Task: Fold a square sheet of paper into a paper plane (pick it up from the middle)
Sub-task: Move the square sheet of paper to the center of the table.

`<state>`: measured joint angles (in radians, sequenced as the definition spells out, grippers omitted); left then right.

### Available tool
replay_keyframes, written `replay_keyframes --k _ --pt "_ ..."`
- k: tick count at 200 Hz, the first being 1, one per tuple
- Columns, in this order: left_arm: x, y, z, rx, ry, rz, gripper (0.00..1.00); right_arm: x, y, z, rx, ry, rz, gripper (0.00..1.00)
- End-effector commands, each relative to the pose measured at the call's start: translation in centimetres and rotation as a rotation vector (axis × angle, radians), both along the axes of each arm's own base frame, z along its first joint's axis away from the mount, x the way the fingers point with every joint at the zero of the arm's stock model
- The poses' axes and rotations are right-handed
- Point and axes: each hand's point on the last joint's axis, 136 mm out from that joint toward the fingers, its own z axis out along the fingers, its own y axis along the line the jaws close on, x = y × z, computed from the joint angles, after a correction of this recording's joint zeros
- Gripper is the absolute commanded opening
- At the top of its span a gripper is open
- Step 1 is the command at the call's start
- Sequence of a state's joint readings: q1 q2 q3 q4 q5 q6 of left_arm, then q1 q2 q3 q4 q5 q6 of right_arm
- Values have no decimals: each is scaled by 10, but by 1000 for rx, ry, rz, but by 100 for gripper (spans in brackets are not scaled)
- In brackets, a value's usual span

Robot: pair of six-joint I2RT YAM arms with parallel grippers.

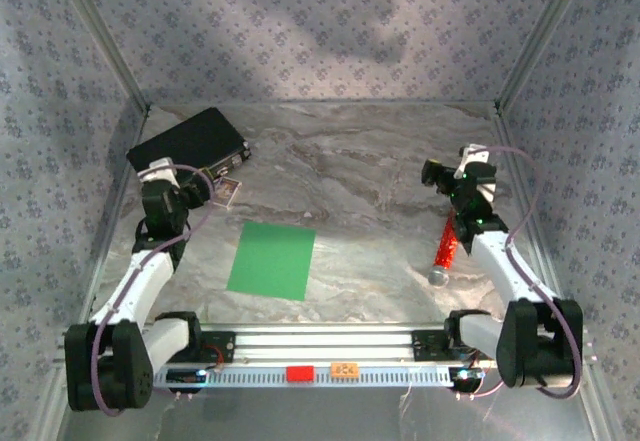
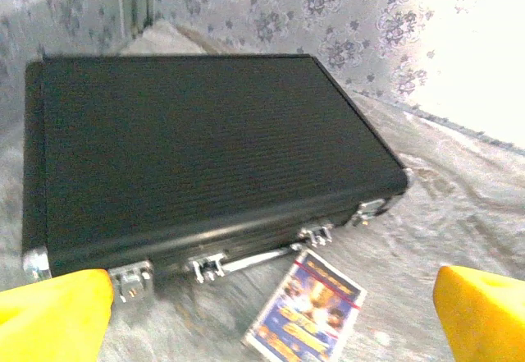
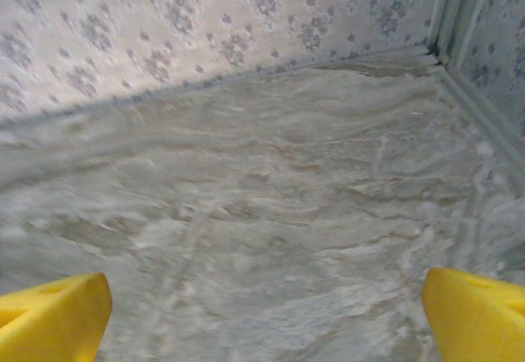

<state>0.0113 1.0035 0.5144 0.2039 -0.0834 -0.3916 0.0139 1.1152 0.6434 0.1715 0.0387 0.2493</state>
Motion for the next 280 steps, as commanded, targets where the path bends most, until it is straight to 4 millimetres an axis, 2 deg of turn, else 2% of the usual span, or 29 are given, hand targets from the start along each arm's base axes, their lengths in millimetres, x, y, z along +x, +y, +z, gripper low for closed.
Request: replay_keyframes --k 1,20,36,69,98,154,182,209,234,260,280 --pt "-19 -25 -18 -227 144 -55 100 -32 28 -24 331 226 26 99" --pt "-26 -58 -22 -361 197 -183 100 -44 56 -28 510 264 130 99" --pt "-37 -85 -35 -388 291 -254 100 -55 81 -34 613 322 209 99" --pt "-64 -131 -75 -356 517 -370 100 -83 114 -55 571 465 290 99" --pt "-85 -171 -101 -290 653 -503 100 -98 135 -66 557 521 318 99" --pt "-114 -213 -134 -256 802 -645 100 -105 143 -86 494 589 233 99" --pt "-121 -224 -148 -251 871 -653 99 -110 139 -92 475 617 183 99" --pt "-128 -233 -160 -313 942 -570 99 -120 138 -101 511 668 134 99" --pt "-121 -259 -160 -297 897 -539 99 -129 142 -109 530 671 137 99" --pt "-111 -275 -157 -267 835 -440 99 -140 134 -116 525 647 121 99" --pt "-104 -289 -146 -266 769 -415 100 -145 131 -111 547 611 136 99"
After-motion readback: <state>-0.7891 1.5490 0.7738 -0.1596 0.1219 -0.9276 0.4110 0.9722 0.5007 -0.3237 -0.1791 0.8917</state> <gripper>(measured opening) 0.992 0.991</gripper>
